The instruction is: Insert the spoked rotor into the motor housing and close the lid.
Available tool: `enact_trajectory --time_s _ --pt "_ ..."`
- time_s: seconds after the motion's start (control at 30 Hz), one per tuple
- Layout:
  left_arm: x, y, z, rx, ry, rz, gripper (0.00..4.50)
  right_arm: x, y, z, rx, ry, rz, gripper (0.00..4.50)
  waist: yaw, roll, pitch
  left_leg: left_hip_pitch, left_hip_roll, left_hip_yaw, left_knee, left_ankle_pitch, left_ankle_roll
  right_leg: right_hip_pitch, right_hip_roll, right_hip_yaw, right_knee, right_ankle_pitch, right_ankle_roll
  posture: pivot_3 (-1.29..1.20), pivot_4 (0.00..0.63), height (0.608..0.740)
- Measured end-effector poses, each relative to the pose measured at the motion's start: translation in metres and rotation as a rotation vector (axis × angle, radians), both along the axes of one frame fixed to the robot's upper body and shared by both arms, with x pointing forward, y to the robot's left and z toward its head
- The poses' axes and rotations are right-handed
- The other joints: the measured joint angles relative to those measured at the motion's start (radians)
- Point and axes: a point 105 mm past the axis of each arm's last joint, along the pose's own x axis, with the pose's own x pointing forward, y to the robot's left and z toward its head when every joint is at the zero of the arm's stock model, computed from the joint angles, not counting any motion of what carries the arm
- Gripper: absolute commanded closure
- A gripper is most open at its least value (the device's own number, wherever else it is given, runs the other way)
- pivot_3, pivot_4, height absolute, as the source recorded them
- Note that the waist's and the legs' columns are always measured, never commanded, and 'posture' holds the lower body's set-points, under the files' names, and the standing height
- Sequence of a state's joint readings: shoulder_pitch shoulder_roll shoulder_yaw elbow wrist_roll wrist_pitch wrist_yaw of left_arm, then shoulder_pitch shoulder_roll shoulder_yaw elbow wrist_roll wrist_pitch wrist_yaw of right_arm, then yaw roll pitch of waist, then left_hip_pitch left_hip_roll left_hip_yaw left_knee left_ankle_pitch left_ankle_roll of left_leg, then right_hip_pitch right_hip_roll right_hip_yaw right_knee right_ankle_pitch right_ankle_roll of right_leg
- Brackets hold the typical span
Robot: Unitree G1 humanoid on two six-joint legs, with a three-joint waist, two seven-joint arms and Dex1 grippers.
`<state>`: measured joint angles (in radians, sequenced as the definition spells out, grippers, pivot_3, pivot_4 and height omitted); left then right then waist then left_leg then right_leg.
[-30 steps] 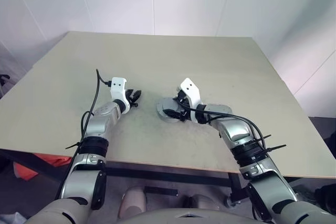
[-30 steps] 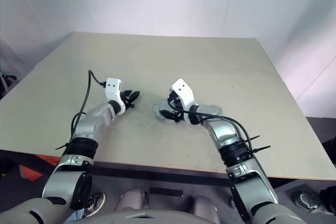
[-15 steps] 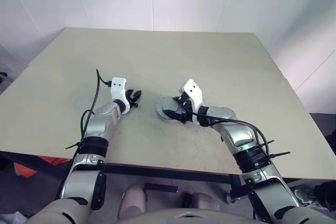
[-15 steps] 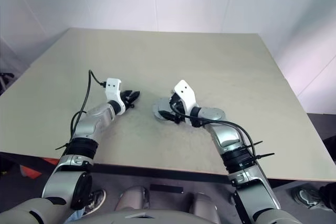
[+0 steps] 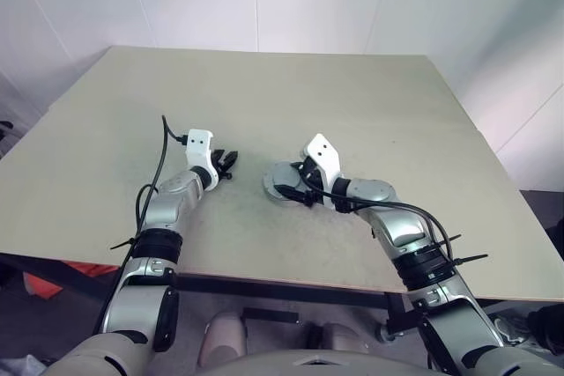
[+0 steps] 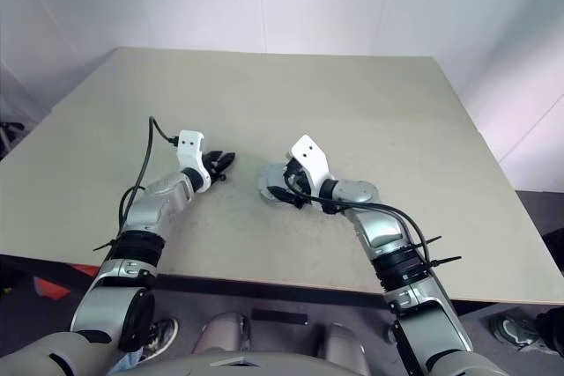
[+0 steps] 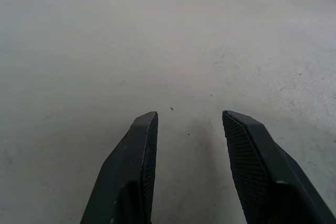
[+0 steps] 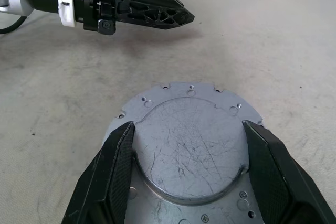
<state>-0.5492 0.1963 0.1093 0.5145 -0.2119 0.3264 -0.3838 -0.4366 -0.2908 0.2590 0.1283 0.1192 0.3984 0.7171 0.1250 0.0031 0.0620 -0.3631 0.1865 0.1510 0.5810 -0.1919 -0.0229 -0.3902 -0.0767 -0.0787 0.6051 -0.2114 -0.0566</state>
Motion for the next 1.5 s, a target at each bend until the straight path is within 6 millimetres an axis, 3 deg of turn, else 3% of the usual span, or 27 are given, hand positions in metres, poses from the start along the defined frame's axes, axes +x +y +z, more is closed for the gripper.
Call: enact_trajectory --time_s 0.3,0.7,0.93,1.03,1.17,1.5 --pt "0.0 0.0 0.0 0.0 0.0 0.0 2.41 0.003 -0.002 -0.007 -0.021 0.01 -0.008 1.38 0.001 0.0 0.0 0.014 0.0 0.0 0.0 -0.001 0.001 0.014 0.0 0.0 -0.001 -0.004 0.007 0.0 0.0 0.74" --pt "-0.003 0.001 -0.003 -0.001 0.009 0.004 2.41 0.002 -0.004 -0.01 -0.085 0.036 0.023 1.38 0.004 0.0 0.0 0.019 -0.002 0.0 -0.001 -0.002 0.002 0.022 -0.001 0.0 -0.005 -0.005 0.008 0.0 0.0 0.74" --pt "-0.007 -0.022 0.004 -0.132 0.046 -0.068 2.41 0.002 -0.005 -0.012 -0.104 0.041 0.033 1.38 0.006 0.0 -0.001 0.019 -0.003 0.0 -0.002 -0.002 0.002 0.022 -0.002 0.0 -0.004 -0.005 0.008 0.0 0.0 0.74" --pt "-0.012 -0.046 0.019 -0.261 0.072 -0.184 3.05 0.002 -0.006 -0.012 -0.107 0.041 0.033 1.38 0.007 0.0 -0.001 0.019 -0.004 0.0 -0.002 -0.002 0.002 0.022 -0.004 0.0 -0.004 -0.005 0.008 0.0 0.0 0.74" --pt "-0.023 -0.068 0.038 -0.378 0.096 -0.338 4.42 0.002 -0.005 -0.011 -0.109 0.039 0.035 1.38 0.006 0.001 -0.001 0.02 -0.005 0.0 -0.003 -0.002 0.002 0.022 -0.005 0.0 -0.005 -0.005 0.008 0.0 0.0 0.74" --pt "-0.048 -0.079 0.019 -0.413 0.279 -0.469 4.47 0.002 -0.006 -0.012 -0.109 0.042 0.028 1.38 0.005 0.003 -0.002 0.02 -0.005 0.0 -0.005 -0.002 0.002 0.023 -0.005 0.0 -0.008 -0.006 0.01 0.0 0.0 0.74"
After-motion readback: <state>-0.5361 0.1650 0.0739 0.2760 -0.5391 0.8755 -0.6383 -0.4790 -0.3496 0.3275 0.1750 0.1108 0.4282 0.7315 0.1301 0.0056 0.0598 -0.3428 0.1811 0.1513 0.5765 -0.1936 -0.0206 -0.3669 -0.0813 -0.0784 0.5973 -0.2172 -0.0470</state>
